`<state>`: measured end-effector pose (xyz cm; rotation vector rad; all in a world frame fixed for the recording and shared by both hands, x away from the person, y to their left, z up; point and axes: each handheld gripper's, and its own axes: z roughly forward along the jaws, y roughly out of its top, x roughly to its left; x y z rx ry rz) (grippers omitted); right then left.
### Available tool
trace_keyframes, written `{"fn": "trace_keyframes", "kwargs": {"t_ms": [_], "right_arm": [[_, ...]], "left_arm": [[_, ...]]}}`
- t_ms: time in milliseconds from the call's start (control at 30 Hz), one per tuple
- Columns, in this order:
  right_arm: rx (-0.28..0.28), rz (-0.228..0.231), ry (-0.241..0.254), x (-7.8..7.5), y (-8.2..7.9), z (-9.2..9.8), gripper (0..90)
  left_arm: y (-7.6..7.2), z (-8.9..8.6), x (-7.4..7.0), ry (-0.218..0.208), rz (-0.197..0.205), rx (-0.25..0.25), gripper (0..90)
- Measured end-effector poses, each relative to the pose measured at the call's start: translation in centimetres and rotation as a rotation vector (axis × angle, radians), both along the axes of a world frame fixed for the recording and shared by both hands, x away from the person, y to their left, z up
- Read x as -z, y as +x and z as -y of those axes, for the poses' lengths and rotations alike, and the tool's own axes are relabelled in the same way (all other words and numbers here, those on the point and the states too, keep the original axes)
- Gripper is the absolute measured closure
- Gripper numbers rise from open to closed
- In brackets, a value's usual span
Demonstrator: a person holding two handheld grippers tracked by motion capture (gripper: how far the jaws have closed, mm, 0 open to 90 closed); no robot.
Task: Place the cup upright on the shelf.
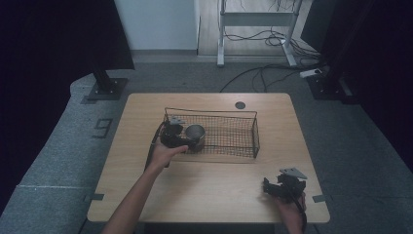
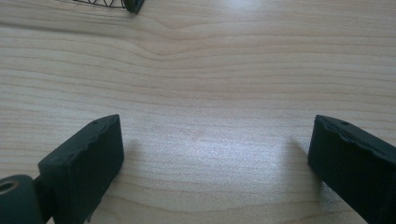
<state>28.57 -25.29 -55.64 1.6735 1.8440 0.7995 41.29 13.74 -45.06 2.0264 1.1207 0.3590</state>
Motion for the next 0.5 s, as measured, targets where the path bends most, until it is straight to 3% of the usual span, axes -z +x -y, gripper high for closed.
{"fn": "trace_keyframes", "kwargs": {"t_ms": [400, 500], "right_arm": [[0.002, -0.001, 0.001, 0.0, 0.0, 0.0, 3.5], [0.002, -0.001, 0.001, 0.0, 0.0, 0.0, 3.4]], "left_arm": [[-4.4, -3.0, 0.7, -0.082, 0.048, 0.064, 12.5], [-5.4, -3.6, 1.1, -0.078, 0.057, 0.064, 12.6]]}}
